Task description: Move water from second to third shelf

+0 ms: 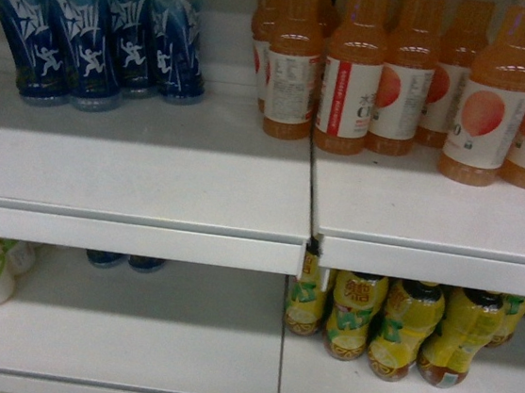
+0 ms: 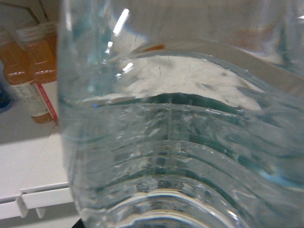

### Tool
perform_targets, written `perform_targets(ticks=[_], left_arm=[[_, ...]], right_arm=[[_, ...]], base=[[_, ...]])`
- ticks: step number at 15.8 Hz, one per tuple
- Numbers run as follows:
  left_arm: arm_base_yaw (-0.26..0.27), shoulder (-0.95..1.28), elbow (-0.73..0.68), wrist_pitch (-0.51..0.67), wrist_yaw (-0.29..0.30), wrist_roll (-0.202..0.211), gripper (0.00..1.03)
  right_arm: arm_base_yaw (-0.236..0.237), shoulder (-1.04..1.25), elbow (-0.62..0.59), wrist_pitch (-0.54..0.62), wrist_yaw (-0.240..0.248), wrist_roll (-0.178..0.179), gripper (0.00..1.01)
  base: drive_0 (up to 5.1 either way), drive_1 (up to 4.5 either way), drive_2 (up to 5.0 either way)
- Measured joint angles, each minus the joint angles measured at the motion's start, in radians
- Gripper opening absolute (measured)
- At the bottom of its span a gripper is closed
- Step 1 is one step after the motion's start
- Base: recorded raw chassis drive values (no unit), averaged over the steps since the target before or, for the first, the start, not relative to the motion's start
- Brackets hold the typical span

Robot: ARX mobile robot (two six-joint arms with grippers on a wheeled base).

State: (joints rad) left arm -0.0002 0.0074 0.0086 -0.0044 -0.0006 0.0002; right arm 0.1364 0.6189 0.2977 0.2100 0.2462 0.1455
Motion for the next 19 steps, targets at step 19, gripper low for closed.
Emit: perform_targets(ticks=[19], left_arm=[[0.000,0.000,0.000,0.000,0.000,0.000,0.98]], right_arm=[[0.000,0.001,0.000,0.003,0.000,0.000,0.43]], base=[[-5.0,2.38,2.4]])
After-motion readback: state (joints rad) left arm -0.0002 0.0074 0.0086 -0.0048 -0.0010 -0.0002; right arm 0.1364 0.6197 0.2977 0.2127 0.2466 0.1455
